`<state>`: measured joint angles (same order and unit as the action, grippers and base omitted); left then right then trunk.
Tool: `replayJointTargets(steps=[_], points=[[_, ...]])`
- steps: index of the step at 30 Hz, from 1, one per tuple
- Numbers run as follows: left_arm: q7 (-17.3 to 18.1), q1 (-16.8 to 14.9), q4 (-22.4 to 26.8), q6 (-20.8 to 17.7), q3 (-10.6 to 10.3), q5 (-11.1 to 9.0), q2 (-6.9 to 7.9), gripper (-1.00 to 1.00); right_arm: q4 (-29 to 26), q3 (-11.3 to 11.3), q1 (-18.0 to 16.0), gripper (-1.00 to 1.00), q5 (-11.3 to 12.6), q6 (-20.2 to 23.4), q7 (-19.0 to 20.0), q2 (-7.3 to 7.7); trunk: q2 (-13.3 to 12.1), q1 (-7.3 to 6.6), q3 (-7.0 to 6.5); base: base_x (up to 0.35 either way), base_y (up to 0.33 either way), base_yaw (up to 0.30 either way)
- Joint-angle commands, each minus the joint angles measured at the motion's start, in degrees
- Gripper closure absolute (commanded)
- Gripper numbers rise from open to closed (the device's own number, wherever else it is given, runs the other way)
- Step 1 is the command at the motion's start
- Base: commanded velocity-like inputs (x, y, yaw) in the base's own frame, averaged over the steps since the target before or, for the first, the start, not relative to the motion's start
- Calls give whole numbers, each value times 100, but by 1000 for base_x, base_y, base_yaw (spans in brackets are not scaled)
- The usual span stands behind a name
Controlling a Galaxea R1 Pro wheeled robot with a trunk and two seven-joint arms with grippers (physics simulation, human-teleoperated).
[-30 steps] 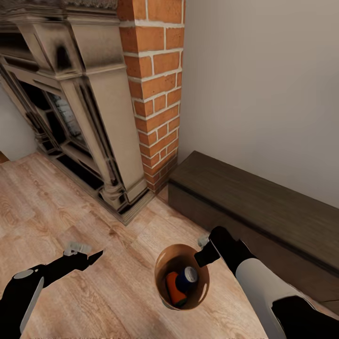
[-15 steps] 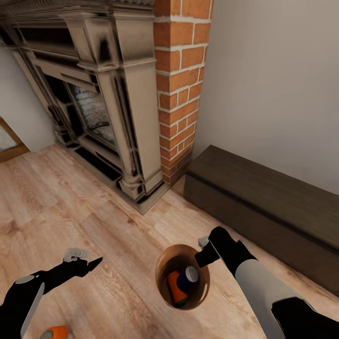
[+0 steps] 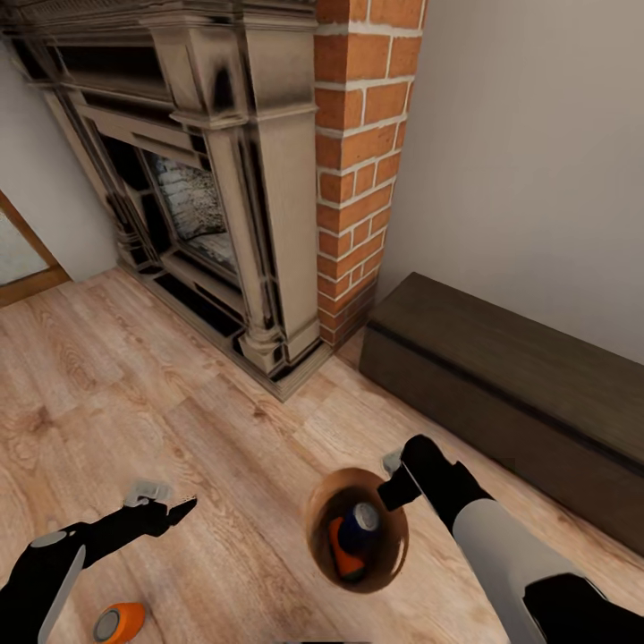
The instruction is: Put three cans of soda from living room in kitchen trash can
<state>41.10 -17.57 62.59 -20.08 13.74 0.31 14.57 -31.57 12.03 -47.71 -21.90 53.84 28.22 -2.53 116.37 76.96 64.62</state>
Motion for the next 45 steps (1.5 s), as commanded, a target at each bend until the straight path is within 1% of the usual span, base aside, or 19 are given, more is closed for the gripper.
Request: replayJointTargets(steps=[1,2,4,5,7,10,13,16,17,19,21,27,28,45], points=[[33,0,-33,33,-33,-1,0,-100,-32,33,-1,100,36,30,-20,30,0,0,0,0,0,0],[65,0,-65,65,-65,-1,0,-100,-66,55,-1,100,-137,9,-20,30,0,0,0,0,0,0],[80,0,-128,128,-129,-1,0,-100,-132,55,-1,100,-615,-61,-20,30,0,0,0,0,0,0],[80,0,-159,159,-161,-1,0,-100,-166,55,-1,100,-788,-84,-20,30,0,0,0,0,0,0],[80,0,-223,223,-225,-1,0,-100,-234,55,-1,100,-1047,-107,-20,30,0,0,0,0,0,0],[80,0,-319,318,-282,-1,0,-100,-324,55,-1,100,-1302,-111,-20,30,0,0,0,0,0,0],[80,0,-414,414,-282,-1,0,-100,-324,55,-1,100,-1499,-94,-20,30,0,0,0,0,0,0],[80,0,-510,510,-282,-1,0,-100,-324,55,-1,100,-1635,-57,-20,30,0,0,0,0,0,0],[47,21,-541,495,-252,33,-24,-100,-290,57,-22,100,-1673,-43,-7,6,0,0,0,0,0,0],[3,87,-605,561,-188,58,-89,-100,-322,130,-56,100,-1802,-29,18,-30,0,0,0,0,0,0],[-1,151,-671,625,-133,57,-147,-100,-391,200,-81,100,-1845,-7,43,-59,0,0,0,0,0,0],[-5,344,-865,817,-80,57,-201,-100,-595,411,-104,100,-1931,76,122,-77,0,0,0,0,0,0],[-5,1178,-2218,1605,-76,57,-204,-100,-1415,725,-105,100,-30,504,332,-75,0,0,0,0,0,0],[-6,1212,-2251,1667,-56,61,-209,-100,-1465,740,-107,100,-34,522,342,-72,0,0,0,0,0,0]])
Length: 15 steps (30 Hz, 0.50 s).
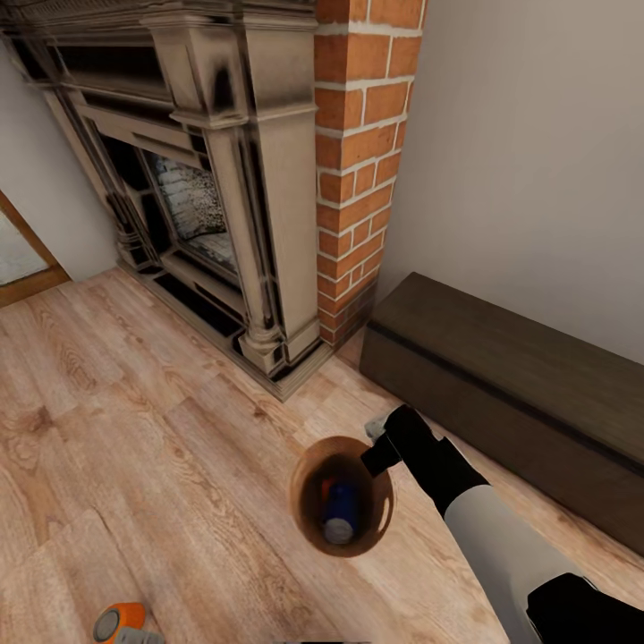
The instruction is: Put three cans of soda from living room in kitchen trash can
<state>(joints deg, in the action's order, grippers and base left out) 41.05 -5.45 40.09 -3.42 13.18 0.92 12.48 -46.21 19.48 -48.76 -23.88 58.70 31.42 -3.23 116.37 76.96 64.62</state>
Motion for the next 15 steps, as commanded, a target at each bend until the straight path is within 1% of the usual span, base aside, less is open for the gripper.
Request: replayJointTargets(steps=[1,15], points=[[0,0,-1,3,0,-1,0,-100,-2,-5,-2,100,165,36,22,-2,0,0,-1,0,0,0],[0,0,-1,37,0,0,0,-100,-2,2,-2,100,165,28,22,-2,0,0,-1,0,0,0]])
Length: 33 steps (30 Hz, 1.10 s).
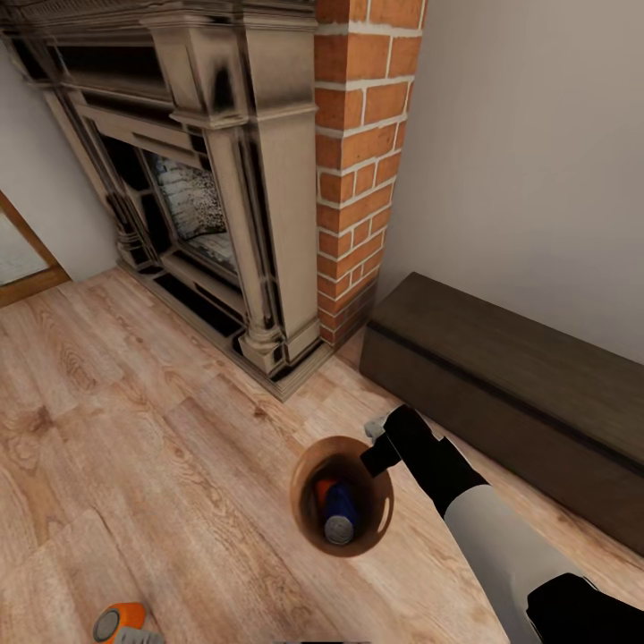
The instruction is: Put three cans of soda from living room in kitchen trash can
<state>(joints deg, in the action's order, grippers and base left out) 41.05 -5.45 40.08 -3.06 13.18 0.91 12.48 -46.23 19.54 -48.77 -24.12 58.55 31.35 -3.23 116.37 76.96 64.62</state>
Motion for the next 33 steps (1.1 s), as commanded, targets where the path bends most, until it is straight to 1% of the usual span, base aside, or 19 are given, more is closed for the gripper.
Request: replayJointTargets(steps=[1,7,16,19,20,22,23,26,27,30,31,32,33], points=[[0,0,-1,2,0,-1,0,-100,0,-2,-1,100,188,44,29,-2,0,0,0,0,0,0],[0,0,-1,-37,2,-3,0,-100,0,7,5,100,188,36,29,-1,0,0,0,0,53,0],[2,0,5,-57,16,-3,0,-100,0,17,9,100,188,27,29,-2,0,0,0,50,234,0],[12,9,274,-124,15,-9,0,-100,0,22,31,100,188,26,19,-2,0,0,0,28,75,0],[21,18,548,-256,12,-10,0,-100,0,23,35,100,188,25,15,-2,0,0,0,14,38,0],[42,27,933,-484,8,-11,0,-100,0,26,38,100,188,25,12,-2,0,0,0,10,27,0],[83,33,1431,-777,7,-11,0,-100,2,28,40,100,188,25,9,-2,0,0,0,6,15,0],[160,45,2335,-1272,11,-12,-2,-100,1,32,41,100,188,23,10,-2,0,0,0,4,10,0],[194,59,2926,-1618,13,-12,-4,-100,0,35,42,100,188,21,9,-2,0,0,0,2,5,0],[227,73,3641,-2101,20,-15,-7,-100,4,39,42,100,188,19,6,-7,0,0,0,1,3,0],[240,78,3963,-2339,29,-17,-7,-100,6,40,42,100,188,18,5,-8,0,0,0,1,2,0],[258,84,4306,-2594,108,-32,0,-100,7,40,49,100,188,17,0,-6,0,0,0,0,0,0],[261,85,4355,-2631,153,-40,6,-100,8,41,53,100,188,17,-2,-5,0,0,0,0,0,0]])
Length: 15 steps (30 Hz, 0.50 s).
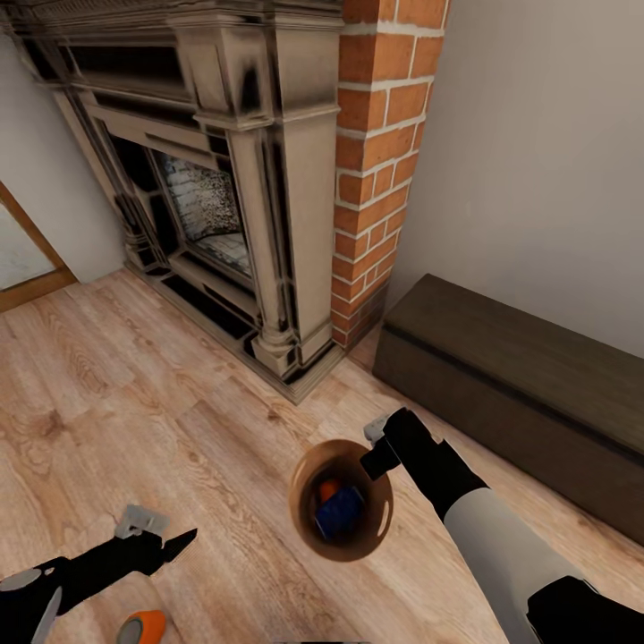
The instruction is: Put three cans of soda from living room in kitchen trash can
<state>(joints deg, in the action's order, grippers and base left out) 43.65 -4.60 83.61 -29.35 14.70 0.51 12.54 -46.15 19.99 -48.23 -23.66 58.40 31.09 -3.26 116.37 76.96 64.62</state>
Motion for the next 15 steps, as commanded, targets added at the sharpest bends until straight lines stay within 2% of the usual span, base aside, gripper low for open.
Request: replayJointTargets(steps=[1,5,6,9,15], points=[[4,1,73,-55,141,-15,7,-100,0,-4,11,100,142,32,22,-1,0,0,0,0,0,0],[5,2,144,-111,569,-31,19,-100,0,-9,24,100,142,31,25,0,0,0,0,0,0,0],[6,3,161,-123,790,-35,18,-100,0,-10,27,100,142,31,27,-2,0,0,0,0,0,0],[-17,3,160,-89,1120,-20,-5,-100,0,-24,31,100,141,34,38,-6,0,0,0,0,0,0],[-179,6,-23,-22,1388,30,-19,-100,-4,-52,32,100,150,39,51,-2,0,0,0,0,0,0]])
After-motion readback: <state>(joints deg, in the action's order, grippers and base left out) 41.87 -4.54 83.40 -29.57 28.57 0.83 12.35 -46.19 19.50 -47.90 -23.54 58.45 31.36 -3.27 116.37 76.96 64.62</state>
